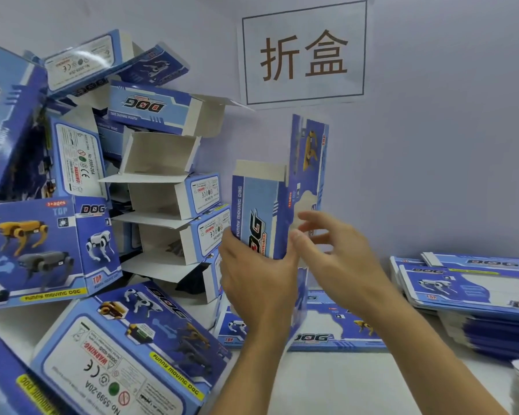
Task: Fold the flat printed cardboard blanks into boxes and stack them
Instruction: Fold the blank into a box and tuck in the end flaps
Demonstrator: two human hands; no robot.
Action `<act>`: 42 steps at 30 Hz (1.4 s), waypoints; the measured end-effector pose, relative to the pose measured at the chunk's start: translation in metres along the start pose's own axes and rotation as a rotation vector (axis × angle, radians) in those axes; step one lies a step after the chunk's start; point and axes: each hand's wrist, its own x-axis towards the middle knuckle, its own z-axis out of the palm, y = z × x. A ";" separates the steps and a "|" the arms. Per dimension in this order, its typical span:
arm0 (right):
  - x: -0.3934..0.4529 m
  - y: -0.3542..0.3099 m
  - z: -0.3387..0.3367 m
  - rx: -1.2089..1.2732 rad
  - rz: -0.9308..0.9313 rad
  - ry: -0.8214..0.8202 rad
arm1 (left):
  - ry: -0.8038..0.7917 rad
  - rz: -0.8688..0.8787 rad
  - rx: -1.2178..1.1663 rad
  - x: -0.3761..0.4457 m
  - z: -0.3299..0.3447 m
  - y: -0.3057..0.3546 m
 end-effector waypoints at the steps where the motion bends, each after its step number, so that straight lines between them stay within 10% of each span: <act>1: 0.000 -0.001 0.001 0.014 -0.014 -0.011 | -0.021 0.036 0.013 0.001 -0.001 0.001; 13: 0.006 0.035 -0.033 0.354 0.272 0.424 | -0.996 0.432 -0.224 -0.028 0.012 0.018; 21: 0.001 0.044 -0.062 0.393 0.215 0.305 | -0.492 0.142 -0.325 0.001 -0.003 0.014; 27: -0.005 0.038 -0.057 0.473 0.155 0.016 | -0.562 -0.051 -0.462 0.020 -0.015 0.009; 42: -0.003 0.022 -0.024 0.392 0.003 0.158 | -0.507 0.125 -0.569 0.012 -0.012 0.012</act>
